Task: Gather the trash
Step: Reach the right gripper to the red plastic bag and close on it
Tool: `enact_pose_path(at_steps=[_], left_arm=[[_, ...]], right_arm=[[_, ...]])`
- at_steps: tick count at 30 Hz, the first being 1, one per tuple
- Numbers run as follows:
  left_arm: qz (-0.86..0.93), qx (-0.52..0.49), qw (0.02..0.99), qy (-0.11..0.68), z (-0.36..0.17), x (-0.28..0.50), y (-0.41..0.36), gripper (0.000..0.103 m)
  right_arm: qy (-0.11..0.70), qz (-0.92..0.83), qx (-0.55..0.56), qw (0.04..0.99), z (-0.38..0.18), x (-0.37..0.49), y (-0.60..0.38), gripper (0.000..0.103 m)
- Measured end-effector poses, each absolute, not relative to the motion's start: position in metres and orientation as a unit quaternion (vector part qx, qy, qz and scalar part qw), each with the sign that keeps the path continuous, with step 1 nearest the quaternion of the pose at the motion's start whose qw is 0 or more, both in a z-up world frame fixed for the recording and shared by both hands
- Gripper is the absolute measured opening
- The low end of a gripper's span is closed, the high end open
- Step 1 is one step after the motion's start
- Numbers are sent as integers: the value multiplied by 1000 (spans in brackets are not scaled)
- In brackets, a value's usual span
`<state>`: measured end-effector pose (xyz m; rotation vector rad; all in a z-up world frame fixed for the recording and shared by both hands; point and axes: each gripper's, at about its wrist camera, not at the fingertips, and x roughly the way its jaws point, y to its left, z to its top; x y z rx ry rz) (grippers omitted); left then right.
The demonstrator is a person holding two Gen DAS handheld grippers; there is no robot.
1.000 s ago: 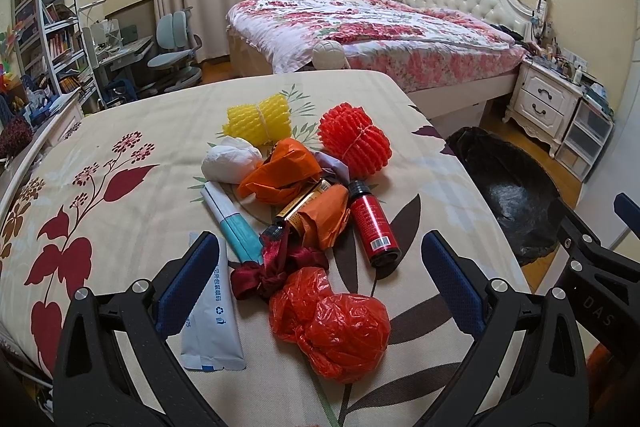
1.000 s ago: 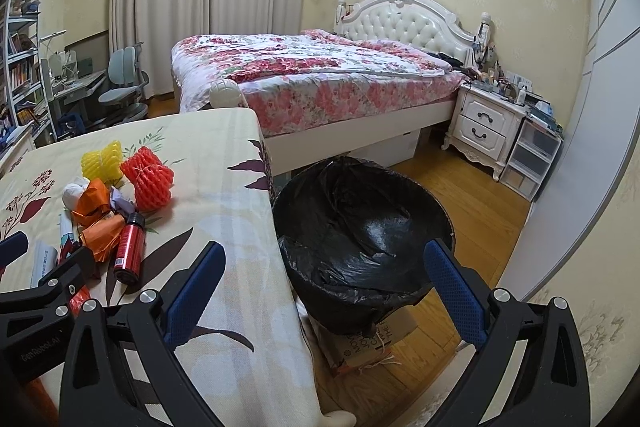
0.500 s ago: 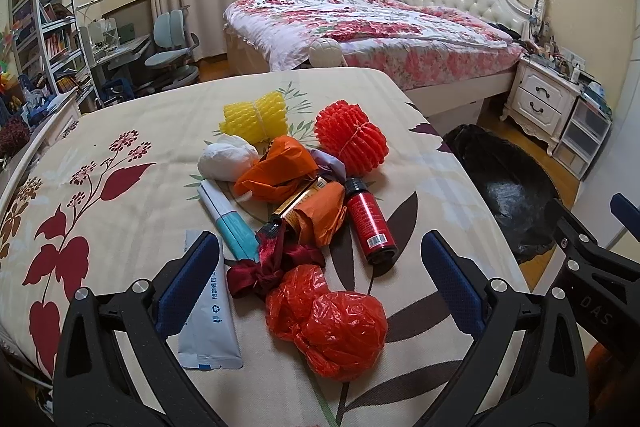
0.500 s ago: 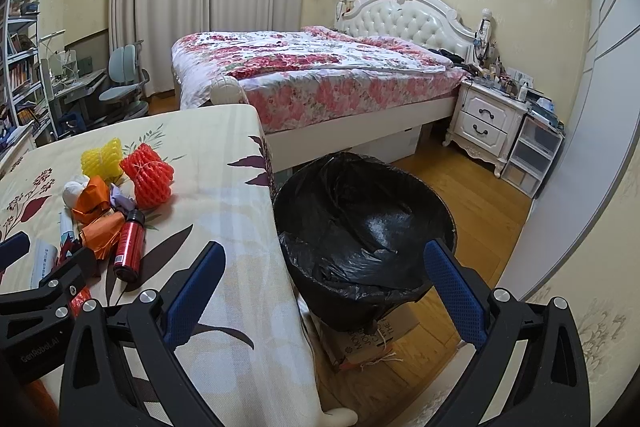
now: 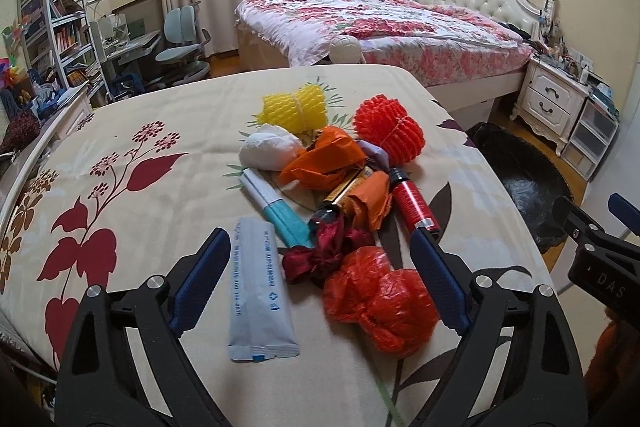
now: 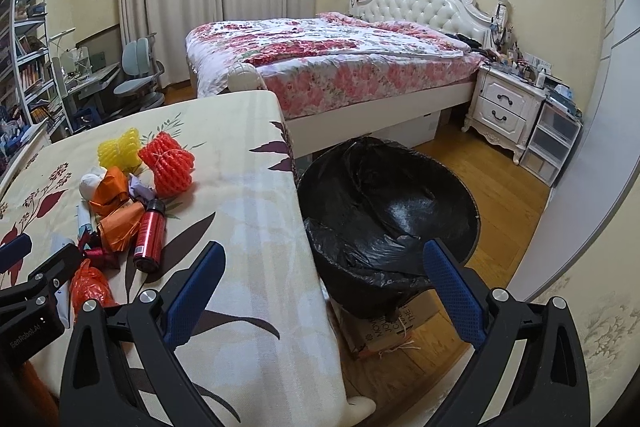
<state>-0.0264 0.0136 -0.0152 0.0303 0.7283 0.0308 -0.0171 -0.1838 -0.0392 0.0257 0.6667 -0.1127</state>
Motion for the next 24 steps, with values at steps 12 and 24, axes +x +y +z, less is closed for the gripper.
enact_pose_path(at_steps=[12,24], left_arm=[[60,-12,923,381,-19,-39,82,85],[39,-4,911,412,-42,-24,78,72]], right_arm=[[347,-16,5,938,-32,-14,-163,59],[355,10,-9,935,-32,-11,-144,62]])
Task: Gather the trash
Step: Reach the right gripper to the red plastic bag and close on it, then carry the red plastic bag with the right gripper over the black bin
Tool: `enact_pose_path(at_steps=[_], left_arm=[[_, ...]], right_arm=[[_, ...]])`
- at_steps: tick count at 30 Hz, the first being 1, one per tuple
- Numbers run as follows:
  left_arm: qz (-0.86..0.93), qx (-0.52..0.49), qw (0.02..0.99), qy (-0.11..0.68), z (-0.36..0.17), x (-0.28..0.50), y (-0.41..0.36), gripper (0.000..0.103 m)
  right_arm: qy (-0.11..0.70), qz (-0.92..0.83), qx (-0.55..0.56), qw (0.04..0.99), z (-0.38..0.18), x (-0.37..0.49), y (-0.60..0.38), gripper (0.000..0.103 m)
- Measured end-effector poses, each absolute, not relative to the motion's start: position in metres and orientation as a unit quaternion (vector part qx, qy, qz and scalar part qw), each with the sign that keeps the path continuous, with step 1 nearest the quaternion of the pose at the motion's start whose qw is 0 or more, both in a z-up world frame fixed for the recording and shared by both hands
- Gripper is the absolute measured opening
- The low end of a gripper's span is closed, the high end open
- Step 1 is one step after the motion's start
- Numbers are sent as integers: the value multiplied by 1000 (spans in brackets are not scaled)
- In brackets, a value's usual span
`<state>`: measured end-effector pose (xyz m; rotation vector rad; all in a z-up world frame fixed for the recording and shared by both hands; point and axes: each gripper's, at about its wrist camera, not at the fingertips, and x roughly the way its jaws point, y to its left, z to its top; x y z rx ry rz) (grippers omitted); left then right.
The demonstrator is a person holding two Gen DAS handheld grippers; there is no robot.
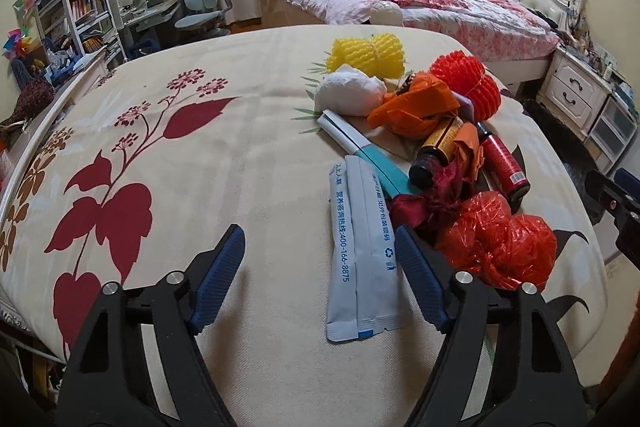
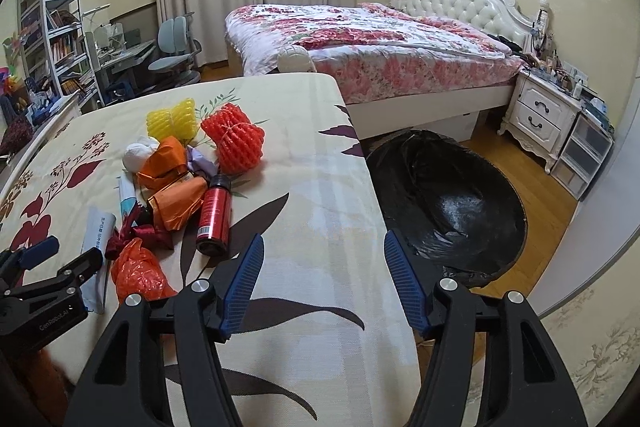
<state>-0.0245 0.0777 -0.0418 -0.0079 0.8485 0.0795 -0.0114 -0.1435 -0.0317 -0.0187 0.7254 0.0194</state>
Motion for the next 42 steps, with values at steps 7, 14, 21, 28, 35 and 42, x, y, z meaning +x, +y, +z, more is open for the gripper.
enact_pose_path(at_steps=[7,14,21,28,35,42], left_arm=[[16,-1,908,419,-48,-28,77,36],[19,-5,910,415,-43,-36,85,25],[37,-15,915,400,-34,-48,103,24],[57,-18,917,394,-33,-53,118,24],[60,-27,916,395,-36,-53,124,24],[57,-34,918,392,-33,-53,123,23]], right_arm=[[356,25,-14,934,-33,-11,-133,62],[350,64,-26,934,-28,-17,-110,62],[351,117,-38,928,-30,-22,-84,69],[363,149,-60,918,-39,-23,-60,70],[396,166,-67,901,-57,-20,-50,54],[399,181,-53,897,-56,-24,-53,43]])
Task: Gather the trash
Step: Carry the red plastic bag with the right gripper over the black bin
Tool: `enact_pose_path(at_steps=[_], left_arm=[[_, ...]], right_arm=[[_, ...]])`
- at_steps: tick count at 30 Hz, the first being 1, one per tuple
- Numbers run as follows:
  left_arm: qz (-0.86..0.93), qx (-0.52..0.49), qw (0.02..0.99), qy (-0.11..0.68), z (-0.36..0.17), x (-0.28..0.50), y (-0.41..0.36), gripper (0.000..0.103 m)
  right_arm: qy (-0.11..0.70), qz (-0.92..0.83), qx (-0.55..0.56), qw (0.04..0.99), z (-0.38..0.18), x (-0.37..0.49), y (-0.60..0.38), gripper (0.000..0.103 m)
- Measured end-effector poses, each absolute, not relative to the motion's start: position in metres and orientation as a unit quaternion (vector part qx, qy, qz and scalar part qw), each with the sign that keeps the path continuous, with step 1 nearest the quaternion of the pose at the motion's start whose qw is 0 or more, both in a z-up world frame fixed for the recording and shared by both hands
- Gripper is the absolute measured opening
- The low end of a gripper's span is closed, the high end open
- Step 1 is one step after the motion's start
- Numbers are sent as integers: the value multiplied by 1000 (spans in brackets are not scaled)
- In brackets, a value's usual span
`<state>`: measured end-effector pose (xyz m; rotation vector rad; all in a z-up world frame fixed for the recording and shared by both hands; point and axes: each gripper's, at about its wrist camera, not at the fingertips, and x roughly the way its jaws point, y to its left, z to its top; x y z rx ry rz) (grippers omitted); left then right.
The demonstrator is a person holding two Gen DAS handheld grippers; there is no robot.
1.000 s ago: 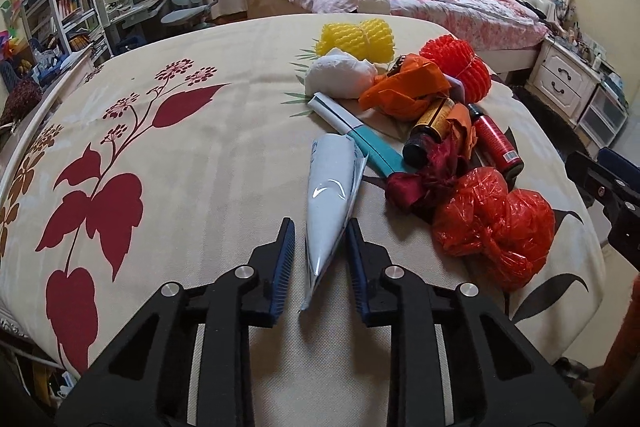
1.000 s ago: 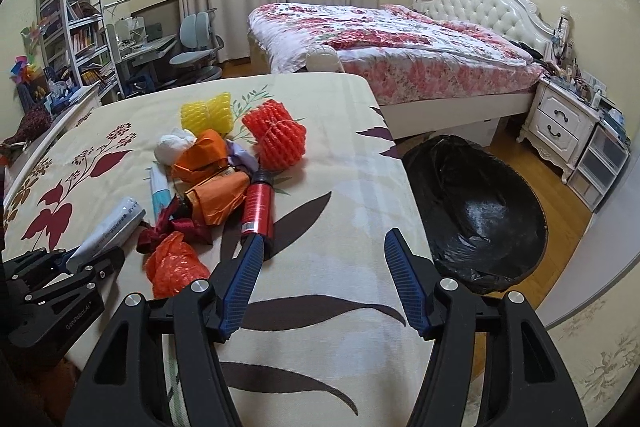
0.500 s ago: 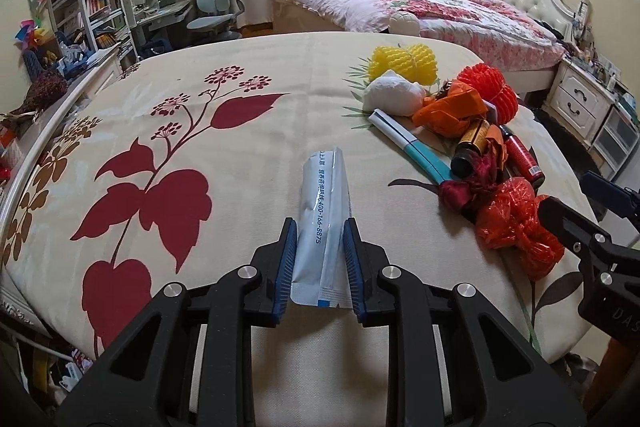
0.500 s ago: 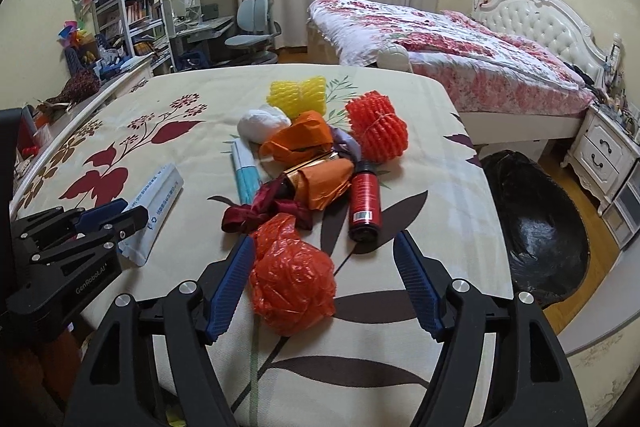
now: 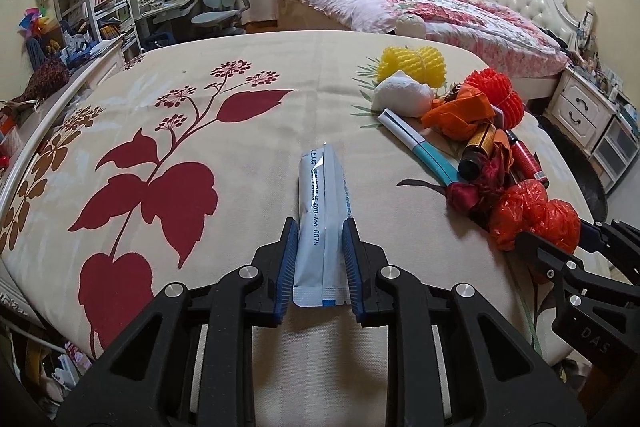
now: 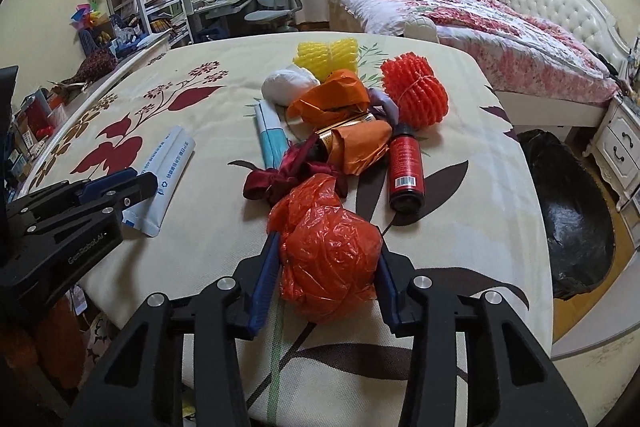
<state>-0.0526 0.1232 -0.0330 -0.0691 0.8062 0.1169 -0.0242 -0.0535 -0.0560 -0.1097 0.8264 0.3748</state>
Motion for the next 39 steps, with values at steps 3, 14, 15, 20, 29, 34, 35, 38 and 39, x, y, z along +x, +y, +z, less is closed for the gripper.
enact_pose_path(at_steps=[3,14,15,20,29,34,35,38,39], left_arm=[[51,-37,920,388,-28,-53,120,22],[11,-31,933,359,-4,-40,86,20],[-1,-35,934,355,-2,-38,82,19],[-32,-21,938,345,7,-20,49,19],[-88,16,940,329,13,14,-25,19],[-110,29,936,332,9,33,-60,19],[-114,32,935,333,8,38,-67,19],[-122,39,934,334,7,51,-84,19],[-124,40,933,335,6,55,-88,19]], right_arm=[[387,175,-52,904,-48,-28,-59,43],[340,108,-16,934,-15,-20,-111,43],[336,95,-14,937,-14,-17,-117,43],[318,37,-11,947,-9,-5,-149,43],[300,-39,1,953,-8,20,-202,43],[299,-68,10,952,-12,31,-224,43],[299,-74,12,951,-13,33,-229,43],[306,-87,25,948,-20,42,-245,43],[309,-91,30,946,-23,43,-249,43]])
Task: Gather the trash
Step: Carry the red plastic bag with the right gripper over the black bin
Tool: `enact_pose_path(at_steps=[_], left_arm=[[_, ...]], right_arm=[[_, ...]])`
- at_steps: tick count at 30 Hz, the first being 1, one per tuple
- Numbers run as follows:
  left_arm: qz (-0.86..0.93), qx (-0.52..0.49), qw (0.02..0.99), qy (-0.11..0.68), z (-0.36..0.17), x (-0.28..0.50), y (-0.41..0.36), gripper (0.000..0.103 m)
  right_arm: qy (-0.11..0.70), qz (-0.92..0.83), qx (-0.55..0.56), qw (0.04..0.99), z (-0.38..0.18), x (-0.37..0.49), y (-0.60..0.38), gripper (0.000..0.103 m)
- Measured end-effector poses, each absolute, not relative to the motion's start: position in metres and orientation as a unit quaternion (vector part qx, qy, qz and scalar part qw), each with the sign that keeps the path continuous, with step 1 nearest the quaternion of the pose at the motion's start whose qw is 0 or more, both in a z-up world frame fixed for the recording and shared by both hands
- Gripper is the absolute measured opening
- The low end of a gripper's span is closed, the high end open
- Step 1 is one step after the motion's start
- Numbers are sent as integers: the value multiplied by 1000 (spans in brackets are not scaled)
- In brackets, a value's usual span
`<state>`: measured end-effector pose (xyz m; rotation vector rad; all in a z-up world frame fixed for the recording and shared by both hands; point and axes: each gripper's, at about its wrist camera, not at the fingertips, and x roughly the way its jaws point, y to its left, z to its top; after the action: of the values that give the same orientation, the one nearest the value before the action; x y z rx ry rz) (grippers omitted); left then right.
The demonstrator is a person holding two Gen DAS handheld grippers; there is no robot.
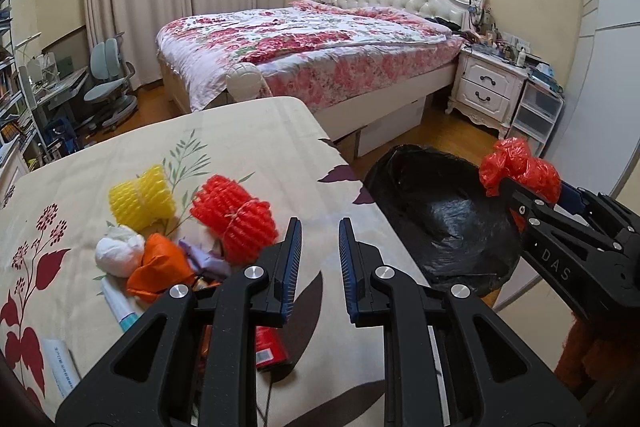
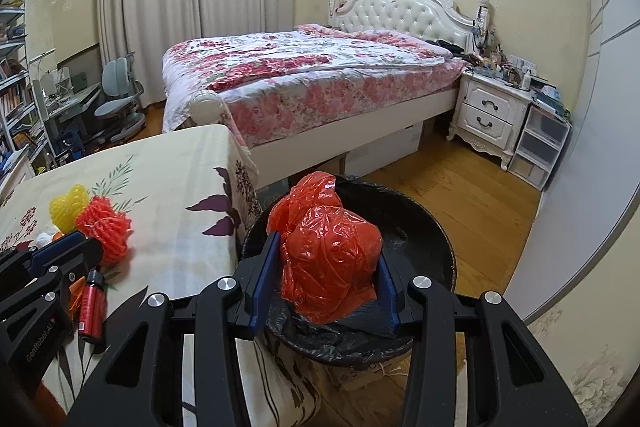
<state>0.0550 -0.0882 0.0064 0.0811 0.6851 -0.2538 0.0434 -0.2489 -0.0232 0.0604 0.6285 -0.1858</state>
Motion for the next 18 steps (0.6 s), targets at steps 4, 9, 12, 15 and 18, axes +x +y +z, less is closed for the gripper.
enact_pose_path(at_steps=[4,9,12,15,18], left_arm=[[-130,48,931,338,2,74,-107,19],[-132,61,927,346,-7,92,-125,19],[-132,67,923,354,-14,97,-131,19],[-132,65,921,359,-16,94,-129,19],[-131,63,920,364,-17,90,-126,19]], right_arm=[[316,-109,38,942,-33,53,-262,43],[328,-122,50,936,-44,64,-275,43],[334,-127,55,933,-49,68,-280,43],[338,-126,55,931,-51,67,-281,43],[340,-122,55,931,-53,64,-280,43]])
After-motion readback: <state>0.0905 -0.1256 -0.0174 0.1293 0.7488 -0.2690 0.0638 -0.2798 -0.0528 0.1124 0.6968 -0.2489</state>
